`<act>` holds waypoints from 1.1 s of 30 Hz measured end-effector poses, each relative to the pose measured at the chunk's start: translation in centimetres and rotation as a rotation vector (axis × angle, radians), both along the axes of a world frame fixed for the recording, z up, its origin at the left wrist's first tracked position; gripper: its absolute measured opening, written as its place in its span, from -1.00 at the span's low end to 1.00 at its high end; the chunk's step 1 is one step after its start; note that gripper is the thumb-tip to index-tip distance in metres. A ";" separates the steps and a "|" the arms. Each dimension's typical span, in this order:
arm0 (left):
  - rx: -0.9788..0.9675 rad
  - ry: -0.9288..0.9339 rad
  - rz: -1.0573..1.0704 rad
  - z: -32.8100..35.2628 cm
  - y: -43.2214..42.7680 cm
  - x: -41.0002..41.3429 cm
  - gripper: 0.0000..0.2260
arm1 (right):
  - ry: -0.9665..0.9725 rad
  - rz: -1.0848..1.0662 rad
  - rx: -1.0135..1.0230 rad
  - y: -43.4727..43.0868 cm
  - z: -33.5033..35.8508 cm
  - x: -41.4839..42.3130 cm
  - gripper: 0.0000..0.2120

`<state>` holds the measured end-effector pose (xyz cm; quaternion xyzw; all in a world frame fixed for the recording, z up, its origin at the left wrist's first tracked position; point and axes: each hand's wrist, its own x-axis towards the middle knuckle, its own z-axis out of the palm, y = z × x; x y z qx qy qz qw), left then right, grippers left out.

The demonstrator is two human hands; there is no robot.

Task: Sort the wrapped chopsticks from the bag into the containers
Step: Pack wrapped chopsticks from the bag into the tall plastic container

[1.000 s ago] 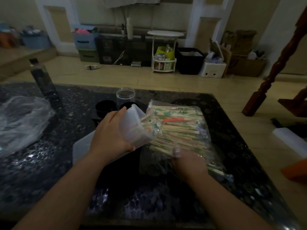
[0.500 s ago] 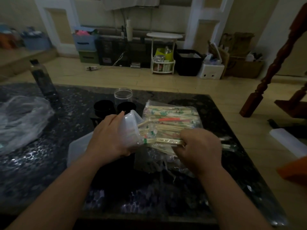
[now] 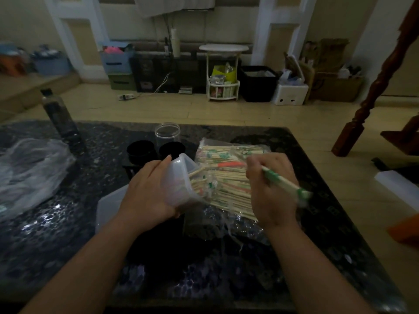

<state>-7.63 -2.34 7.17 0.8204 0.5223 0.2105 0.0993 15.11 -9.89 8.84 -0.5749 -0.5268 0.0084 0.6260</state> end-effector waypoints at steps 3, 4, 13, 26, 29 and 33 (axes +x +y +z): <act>0.002 -0.003 -0.016 -0.2 0.1 0.0 0.15 | 0.499 0.070 0.024 -0.4 1.5 -1.0 -0.68; -0.004 -0.003 -0.015 -0.2 0.1 0.1 0.16 | 0.556 0.069 0.021 -0.6 1.7 -1.2 -0.64; -0.013 0.007 -0.010 -0.2 -0.1 0.2 0.18 | 0.715 0.122 -0.169 0.0 1.1 -1.8 -0.58; -0.018 0.008 -0.021 -0.3 -0.2 0.3 0.20 | 0.736 0.417 -0.575 1.3 -0.7 -2.2 -0.91; -0.024 0.010 -0.025 -0.3 -0.2 0.3 0.19 | 0.784 0.472 -0.625 1.1 -0.6 -2.2 -0.89; -0.016 0.004 -0.027 -0.4 -0.2 0.2 0.19 | 0.835 0.381 -0.519 1.2 -0.4 -2.2 -0.88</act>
